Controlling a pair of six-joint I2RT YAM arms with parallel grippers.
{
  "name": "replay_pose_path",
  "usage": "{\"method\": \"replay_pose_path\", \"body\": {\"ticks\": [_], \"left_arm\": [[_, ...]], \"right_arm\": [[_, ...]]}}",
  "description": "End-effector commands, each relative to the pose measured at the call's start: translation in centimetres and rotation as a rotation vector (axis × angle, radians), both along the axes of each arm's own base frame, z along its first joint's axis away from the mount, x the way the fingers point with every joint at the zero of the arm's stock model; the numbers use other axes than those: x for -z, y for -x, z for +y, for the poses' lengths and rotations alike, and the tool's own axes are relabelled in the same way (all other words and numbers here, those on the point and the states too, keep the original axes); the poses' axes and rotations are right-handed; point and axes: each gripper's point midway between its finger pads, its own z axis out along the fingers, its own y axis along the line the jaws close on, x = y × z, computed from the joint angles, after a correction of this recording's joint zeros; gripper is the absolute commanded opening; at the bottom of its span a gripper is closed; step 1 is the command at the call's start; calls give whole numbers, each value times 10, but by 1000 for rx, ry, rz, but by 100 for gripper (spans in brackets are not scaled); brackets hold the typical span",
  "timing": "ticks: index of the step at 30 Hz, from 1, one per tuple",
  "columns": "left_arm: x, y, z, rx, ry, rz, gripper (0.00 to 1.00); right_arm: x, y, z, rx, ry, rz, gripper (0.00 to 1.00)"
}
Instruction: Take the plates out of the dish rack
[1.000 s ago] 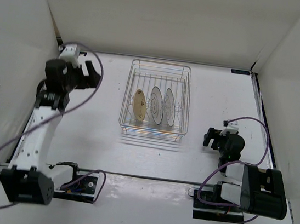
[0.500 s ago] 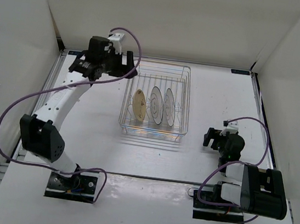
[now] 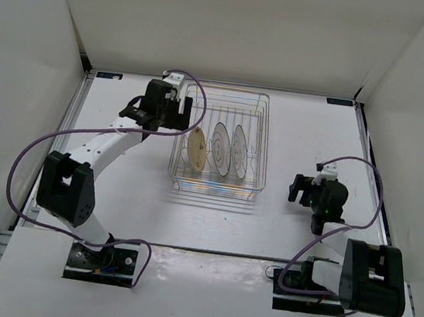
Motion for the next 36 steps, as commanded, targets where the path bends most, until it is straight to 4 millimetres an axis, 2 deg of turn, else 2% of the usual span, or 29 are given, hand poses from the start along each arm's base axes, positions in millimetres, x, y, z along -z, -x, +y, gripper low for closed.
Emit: {"method": "replay_pose_path", "body": {"ticks": [1, 3, 5, 6, 8, 11, 12, 21, 28, 32, 33, 35, 36], "left_arm": [[-34, -27, 9, -36, 13, -160, 99], [-34, -28, -3, 44, 14, -165, 99], [-29, -27, -2, 44, -18, -155, 99], [-25, -26, 0, 37, -25, -143, 99], [-16, -24, 4, 17, -23, -120, 99], [-13, -20, 1, 20, 8, -91, 99], [-15, -19, 0, 21, 18, -90, 99], [-26, 7, -14, 71, 51, -80, 99], [-24, 23, -37, 128, 8, -37, 99], [-15, 29, -40, 127, -43, -12, 99], [-19, 28, -43, 132, -47, -18, 99], [-7, 31, -43, 127, -80, 26, 99], [-10, 30, -44, 126, -82, 26, 99]], "right_arm": [[-10, -10, -17, 178, -51, 89, 90], [-4, -6, -22, 228, -58, 193, 90], [0, -9, -16, 187, -55, 224, 90], [-5, -16, -14, 174, -57, 225, 90], [2, -12, -14, 170, -51, 266, 90], [3, -14, -14, 167, -48, 278, 90], [2, -14, -9, 143, -63, 276, 90], [1, -15, -7, 128, -64, 267, 90], [4, -14, -6, 124, -71, 284, 90], [4, -15, -6, 117, -66, 295, 90], [4, -15, -5, 117, -68, 298, 90], [5, -15, -6, 116, -64, 300, 90], [6, -14, -5, 116, -68, 304, 90]]}}
